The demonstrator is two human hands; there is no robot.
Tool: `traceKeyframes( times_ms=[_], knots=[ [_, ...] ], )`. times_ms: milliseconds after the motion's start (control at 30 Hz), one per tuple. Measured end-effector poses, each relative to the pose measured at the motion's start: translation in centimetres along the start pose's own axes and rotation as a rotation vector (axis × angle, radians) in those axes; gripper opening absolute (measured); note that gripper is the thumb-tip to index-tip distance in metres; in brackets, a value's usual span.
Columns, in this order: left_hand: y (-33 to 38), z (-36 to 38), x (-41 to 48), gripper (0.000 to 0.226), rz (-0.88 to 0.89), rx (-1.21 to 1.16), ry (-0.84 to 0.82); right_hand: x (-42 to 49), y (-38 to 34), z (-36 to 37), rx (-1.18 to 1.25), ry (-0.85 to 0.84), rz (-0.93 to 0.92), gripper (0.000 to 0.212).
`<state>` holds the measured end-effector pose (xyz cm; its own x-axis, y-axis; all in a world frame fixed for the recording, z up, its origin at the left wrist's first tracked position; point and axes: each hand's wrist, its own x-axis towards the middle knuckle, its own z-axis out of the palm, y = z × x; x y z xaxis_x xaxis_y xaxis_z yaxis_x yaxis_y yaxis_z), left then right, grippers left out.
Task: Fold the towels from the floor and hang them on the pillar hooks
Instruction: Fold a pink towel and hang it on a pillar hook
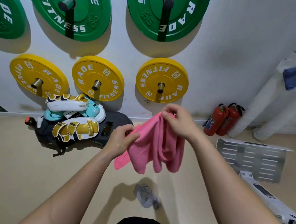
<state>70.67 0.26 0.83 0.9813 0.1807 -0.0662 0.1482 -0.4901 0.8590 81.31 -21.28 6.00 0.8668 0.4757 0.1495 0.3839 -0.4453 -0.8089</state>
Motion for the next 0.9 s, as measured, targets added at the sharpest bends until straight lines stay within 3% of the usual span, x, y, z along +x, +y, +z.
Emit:
traceKeyframes(
  times_ms=[200, 367, 467, 600, 700, 900],
  knots=[
    [-0.8, -1.3, -0.6, 0.011, -0.06, -0.008, 0.006, 1.4, 1.9, -5.0, -0.021, 0.249, 0.138, 0.021],
    [-0.7, -2.5, -0.9, 0.013, -0.103, -0.074, 0.088, 0.7, 3.5, -5.5, -0.03, 0.304, 0.218, 0.022],
    [-0.1, -2.9, -1.1, 0.015, -0.135, -0.199, 0.122, -0.7, 4.0, -4.7, -0.044, 0.284, 0.243, 0.003],
    [0.6, -2.3, -1.3, 0.011, -0.122, -0.203, 0.154, -2.8, 4.4, -2.9, -0.085, 0.287, 0.316, 0.015],
    [0.5, -0.8, -1.8, 0.012, -0.106, -0.132, 0.162, -4.6, 4.1, -0.3, 0.06, 0.359, 0.385, 0.01],
    [0.4, 2.7, -4.5, 0.029, -0.136, -0.071, 0.127, -8.5, 3.3, 7.0, 0.625, 0.376, 0.492, 0.003]
  ],
)
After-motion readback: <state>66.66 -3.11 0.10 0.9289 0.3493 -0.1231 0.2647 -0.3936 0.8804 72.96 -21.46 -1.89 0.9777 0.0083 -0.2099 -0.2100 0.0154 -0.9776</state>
